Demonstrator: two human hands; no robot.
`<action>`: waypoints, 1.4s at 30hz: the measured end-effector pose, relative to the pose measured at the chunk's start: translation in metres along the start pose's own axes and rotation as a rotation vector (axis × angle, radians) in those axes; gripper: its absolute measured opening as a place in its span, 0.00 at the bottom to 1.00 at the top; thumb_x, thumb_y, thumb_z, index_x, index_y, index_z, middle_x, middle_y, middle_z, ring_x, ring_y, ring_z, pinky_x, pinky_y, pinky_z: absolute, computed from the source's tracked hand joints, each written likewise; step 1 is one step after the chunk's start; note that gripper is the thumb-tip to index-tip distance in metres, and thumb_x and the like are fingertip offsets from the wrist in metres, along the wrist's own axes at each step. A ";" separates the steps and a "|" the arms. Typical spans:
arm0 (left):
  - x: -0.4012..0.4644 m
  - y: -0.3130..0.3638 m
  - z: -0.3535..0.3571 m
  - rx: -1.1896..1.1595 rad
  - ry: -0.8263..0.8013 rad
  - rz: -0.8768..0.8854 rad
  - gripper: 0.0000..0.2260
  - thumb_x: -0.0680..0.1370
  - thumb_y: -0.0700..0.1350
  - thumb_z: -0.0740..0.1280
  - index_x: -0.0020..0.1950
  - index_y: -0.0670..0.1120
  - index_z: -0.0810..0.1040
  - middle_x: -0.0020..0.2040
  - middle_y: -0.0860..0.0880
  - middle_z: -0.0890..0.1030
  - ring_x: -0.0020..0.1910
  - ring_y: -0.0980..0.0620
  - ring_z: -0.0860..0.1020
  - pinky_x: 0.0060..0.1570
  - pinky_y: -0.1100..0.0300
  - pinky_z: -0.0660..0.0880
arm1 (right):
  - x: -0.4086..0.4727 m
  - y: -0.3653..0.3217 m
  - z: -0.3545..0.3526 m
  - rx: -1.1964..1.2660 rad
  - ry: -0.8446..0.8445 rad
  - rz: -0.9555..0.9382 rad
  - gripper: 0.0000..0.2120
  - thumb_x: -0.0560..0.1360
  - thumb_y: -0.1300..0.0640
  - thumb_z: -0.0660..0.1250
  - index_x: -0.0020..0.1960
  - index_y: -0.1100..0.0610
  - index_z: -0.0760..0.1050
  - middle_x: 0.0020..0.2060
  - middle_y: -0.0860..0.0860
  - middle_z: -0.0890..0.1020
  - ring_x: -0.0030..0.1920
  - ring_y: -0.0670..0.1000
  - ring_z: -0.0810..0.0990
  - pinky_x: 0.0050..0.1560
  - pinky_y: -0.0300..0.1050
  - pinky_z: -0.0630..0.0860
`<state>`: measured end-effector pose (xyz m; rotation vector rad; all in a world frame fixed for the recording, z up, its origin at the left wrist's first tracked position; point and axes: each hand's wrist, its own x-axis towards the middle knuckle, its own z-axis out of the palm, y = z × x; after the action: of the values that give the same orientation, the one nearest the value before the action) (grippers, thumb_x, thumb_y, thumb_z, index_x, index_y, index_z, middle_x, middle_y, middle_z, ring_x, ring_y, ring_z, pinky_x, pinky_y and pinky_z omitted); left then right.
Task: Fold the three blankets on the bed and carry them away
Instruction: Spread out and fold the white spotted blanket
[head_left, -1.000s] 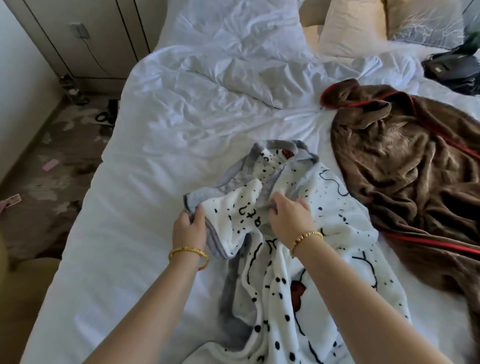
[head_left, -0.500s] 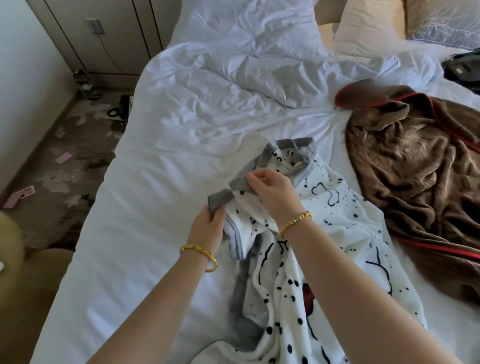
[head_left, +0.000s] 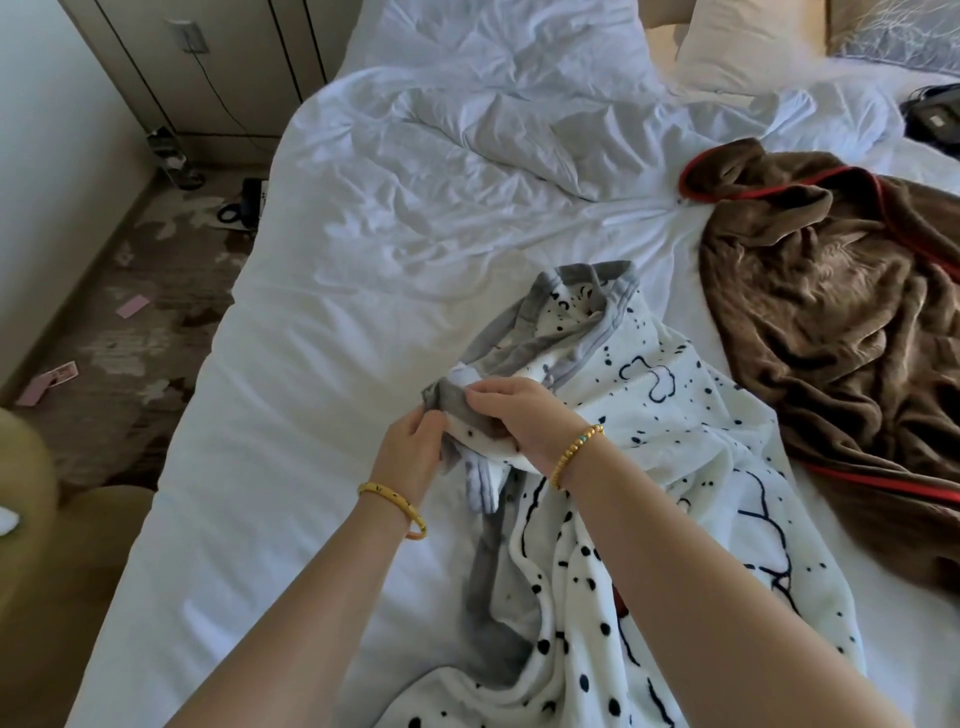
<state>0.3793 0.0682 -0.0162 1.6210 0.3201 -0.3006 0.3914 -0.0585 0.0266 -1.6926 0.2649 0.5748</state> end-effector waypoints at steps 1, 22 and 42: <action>-0.001 0.000 -0.001 -0.100 -0.042 -0.031 0.09 0.79 0.42 0.58 0.43 0.43 0.76 0.40 0.45 0.79 0.43 0.47 0.77 0.44 0.55 0.76 | -0.001 -0.001 0.000 0.078 -0.021 0.027 0.13 0.77 0.65 0.58 0.57 0.65 0.77 0.45 0.57 0.77 0.43 0.52 0.73 0.45 0.42 0.73; 0.027 -0.067 0.046 0.932 -0.058 -0.140 0.17 0.77 0.40 0.59 0.64 0.49 0.62 0.58 0.42 0.74 0.51 0.43 0.76 0.52 0.50 0.74 | 0.043 0.074 -0.092 -1.179 0.299 0.103 0.22 0.77 0.53 0.54 0.71 0.51 0.61 0.71 0.50 0.60 0.73 0.57 0.52 0.71 0.62 0.48; 0.076 -0.110 0.071 0.595 0.605 -0.253 0.16 0.77 0.43 0.57 0.65 0.49 0.64 0.61 0.38 0.74 0.53 0.37 0.75 0.47 0.46 0.73 | 0.154 0.034 -0.160 -1.055 0.636 0.131 0.27 0.76 0.37 0.51 0.65 0.56 0.68 0.62 0.53 0.72 0.67 0.58 0.65 0.71 0.66 0.39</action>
<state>0.4069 0.0069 -0.1518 2.2485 0.9720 -0.0855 0.5420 -0.1990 -0.0641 -2.8903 0.5949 0.2349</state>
